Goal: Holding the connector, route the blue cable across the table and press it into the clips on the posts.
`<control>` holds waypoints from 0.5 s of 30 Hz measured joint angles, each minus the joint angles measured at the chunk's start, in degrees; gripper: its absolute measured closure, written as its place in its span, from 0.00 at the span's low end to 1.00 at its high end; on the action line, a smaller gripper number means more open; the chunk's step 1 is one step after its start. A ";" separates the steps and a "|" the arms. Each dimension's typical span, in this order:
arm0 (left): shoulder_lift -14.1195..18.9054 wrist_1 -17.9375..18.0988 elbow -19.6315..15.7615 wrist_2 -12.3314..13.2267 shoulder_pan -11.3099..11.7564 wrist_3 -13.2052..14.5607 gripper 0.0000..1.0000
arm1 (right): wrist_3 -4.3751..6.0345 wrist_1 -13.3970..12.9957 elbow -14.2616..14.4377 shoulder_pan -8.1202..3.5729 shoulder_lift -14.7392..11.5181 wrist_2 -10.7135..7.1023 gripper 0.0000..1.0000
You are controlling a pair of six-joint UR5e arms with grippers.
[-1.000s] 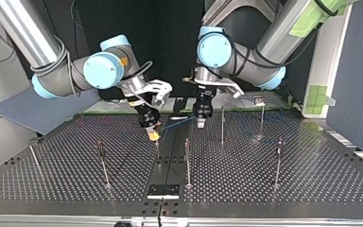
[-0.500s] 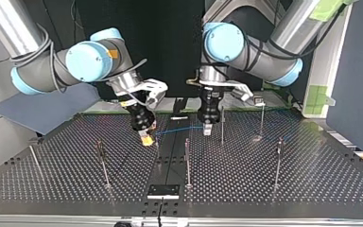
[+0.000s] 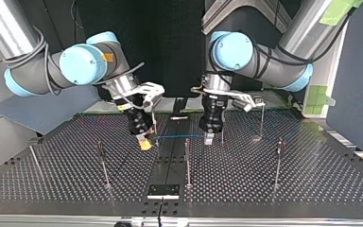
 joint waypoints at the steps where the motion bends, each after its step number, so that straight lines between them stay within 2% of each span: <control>1: -0.02 0.01 0.08 0.34 0.17 -0.15 1.00 | 0.16 0.01 -0.25 -0.06 0.02 -0.14 1.00; 6: -1.30 0.03 0.73 2.05 0.86 -0.59 1.00 | 0.66 0.03 -0.79 -0.47 0.07 -0.34 1.00; 15: -4.50 2.23 2.54 2.33 1.97 -1.13 1.00 | 0.79 -0.04 -1.23 -1.30 1.35 -0.46 1.00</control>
